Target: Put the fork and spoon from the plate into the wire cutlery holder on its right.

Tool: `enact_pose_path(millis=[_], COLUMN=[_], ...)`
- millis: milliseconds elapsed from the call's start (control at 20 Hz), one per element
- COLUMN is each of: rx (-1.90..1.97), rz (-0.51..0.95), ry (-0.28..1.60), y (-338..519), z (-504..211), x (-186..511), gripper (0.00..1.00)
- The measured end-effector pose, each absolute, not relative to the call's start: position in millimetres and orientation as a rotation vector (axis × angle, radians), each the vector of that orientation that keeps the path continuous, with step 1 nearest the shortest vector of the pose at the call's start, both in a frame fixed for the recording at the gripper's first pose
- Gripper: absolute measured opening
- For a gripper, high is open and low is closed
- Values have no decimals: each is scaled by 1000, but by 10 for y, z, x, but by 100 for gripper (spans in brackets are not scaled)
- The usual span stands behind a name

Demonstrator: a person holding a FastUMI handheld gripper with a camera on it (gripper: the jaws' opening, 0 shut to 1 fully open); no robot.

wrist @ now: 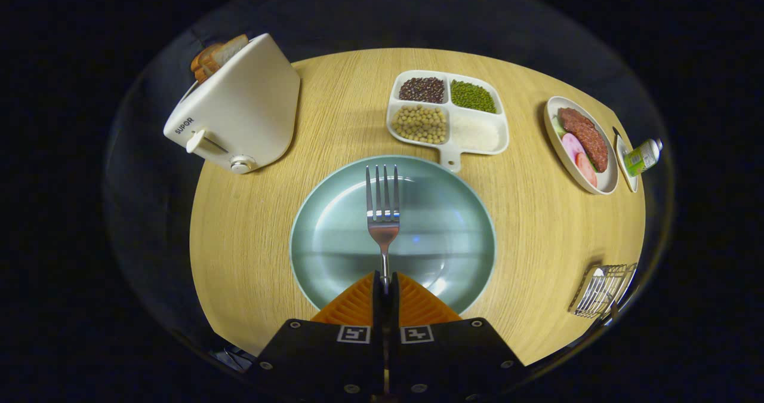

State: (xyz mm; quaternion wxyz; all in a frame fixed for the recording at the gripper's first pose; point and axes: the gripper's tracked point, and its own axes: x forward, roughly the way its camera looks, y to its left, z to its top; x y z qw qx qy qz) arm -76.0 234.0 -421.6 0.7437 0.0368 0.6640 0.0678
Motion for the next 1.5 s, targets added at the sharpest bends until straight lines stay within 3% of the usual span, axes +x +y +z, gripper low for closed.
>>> enact_pose_path(millis=[350,800,1500], rx=[163,191,209], rz=[56,-128,-172], ry=[1362,1379,1448], y=[1480,91,-774], z=[-3606,-3485,-3657], x=[-996,-1636,-1980], gripper=[4,4,7])
